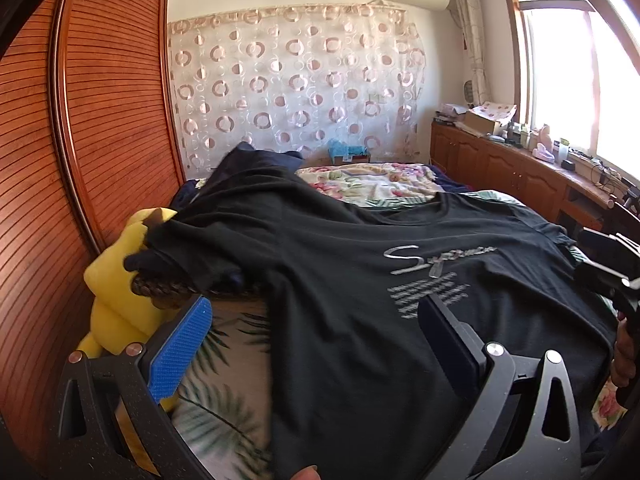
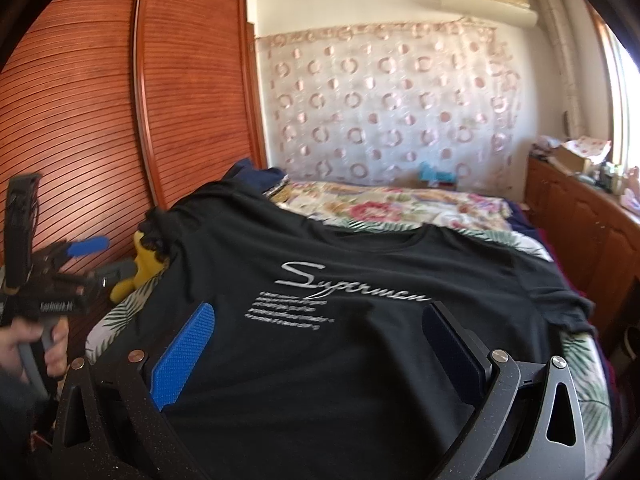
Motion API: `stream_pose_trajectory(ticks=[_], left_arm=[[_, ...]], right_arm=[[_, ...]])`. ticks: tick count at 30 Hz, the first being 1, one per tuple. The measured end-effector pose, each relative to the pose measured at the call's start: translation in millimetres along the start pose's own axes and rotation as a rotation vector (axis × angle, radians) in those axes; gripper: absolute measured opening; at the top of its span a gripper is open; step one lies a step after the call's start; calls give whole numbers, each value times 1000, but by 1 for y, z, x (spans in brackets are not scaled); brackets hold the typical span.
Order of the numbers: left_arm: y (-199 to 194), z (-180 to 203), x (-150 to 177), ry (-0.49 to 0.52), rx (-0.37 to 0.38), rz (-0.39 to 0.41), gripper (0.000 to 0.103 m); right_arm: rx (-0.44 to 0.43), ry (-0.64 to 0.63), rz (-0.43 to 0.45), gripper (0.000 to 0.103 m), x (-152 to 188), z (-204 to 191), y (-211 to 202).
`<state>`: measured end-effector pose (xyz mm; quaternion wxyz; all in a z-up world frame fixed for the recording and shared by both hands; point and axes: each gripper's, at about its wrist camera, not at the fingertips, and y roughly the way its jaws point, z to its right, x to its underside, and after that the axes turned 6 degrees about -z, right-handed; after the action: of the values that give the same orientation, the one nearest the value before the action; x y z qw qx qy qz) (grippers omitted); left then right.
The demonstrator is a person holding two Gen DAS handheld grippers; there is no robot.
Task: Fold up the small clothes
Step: 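Grasp the side edge of the black T-shirt with the left gripper and fold it inward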
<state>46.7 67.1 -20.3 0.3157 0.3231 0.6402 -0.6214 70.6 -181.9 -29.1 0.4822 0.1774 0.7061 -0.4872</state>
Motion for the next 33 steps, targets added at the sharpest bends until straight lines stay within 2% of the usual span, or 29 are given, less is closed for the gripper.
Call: stream_pose_trajectory(ticks=[6, 9, 13, 16, 18, 23, 26, 27, 28, 29, 31, 33], left_arm=[[18, -42, -22, 7, -22, -38, 102], [29, -66, -34, -22, -14, -54, 93], [47, -92, -49, -57, -14, -95, 67], [64, -108, -55, -87, 6, -150, 57], [78, -119, -60, -118, 6, -183, 57], [109, -138, -67, -160, -54, -258, 57], [119, -142, -66, -188, -25, -291, 56], [123, -144, -67, -190, -23, -302, 53], [127, -144, -68, -189, -31, -315, 45], [131, -144, -68, -187, -42, -333, 31], [134, -145, -68, -180, -50, -350, 18], [133, -143, -69, -165, -41, -347, 12]], right_arm=[[-67, -11, -46, 101, -14, 13, 13], [-75, -23, -48, 101, -20, 20, 16], [-84, -43, -51, 101, -21, 23, 18], [-81, -56, -55, 101, -23, 19, 26], [-86, -56, -64, 101, -25, 18, 31], [-134, -27, -87, 101, -34, 20, 38], [-133, -29, -84, 101, -40, 17, 44], [-135, -28, -82, 101, -38, 15, 45], [-138, -26, -82, 101, -37, 14, 46], [-139, -26, -82, 101, -36, 14, 45], [-136, -29, -83, 101, -36, 10, 47], [-130, -30, -82, 101, -36, 9, 48]])
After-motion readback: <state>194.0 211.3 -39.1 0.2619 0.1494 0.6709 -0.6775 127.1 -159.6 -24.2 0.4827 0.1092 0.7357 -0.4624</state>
